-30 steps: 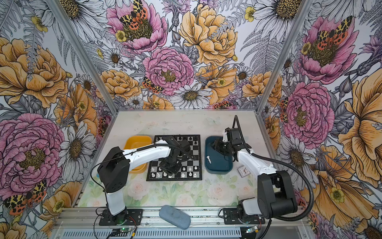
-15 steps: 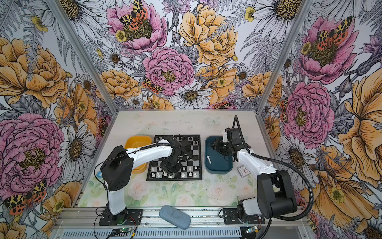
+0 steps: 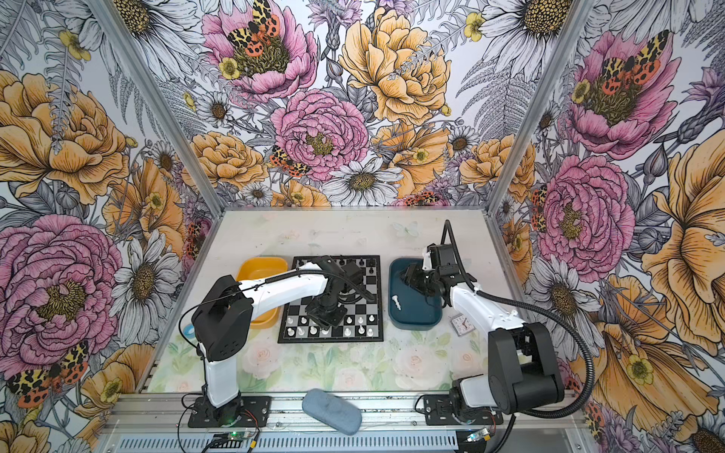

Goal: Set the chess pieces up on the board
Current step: 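Lower the pawn with the left gripper beside the white pawn row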

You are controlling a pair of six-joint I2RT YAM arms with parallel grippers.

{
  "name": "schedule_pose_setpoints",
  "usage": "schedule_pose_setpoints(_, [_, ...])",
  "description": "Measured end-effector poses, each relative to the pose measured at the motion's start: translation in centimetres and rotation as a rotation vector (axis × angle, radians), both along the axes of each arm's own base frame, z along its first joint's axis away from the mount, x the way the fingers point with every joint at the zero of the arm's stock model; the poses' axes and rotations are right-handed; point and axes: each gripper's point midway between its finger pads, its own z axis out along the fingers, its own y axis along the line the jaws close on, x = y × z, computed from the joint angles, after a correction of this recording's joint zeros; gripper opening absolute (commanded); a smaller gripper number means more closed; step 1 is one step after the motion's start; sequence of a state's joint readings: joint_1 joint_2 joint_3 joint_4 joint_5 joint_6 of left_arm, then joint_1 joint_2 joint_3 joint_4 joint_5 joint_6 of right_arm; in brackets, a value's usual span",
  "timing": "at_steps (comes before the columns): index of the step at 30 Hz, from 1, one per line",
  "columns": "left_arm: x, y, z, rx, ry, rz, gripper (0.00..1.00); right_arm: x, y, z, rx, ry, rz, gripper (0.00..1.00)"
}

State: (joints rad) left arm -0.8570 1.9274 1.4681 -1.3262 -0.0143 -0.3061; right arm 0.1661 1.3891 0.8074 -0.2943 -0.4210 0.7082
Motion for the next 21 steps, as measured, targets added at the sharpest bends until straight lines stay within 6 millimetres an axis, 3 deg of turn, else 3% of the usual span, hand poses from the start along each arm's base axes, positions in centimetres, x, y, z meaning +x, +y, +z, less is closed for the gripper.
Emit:
schedule_pose_setpoints(19, [-0.04, 0.05, -0.3, 0.008, 0.007, 0.0, 0.0, -0.02, -0.01, -0.03, 0.0, 0.001, 0.0, 0.52])
schedule_pose_setpoints(21, [-0.05, 0.05, -0.3, 0.008, 0.007, 0.0, 0.08, -0.02, -0.01, -0.03, 0.0, 0.001, 0.0, 0.52])
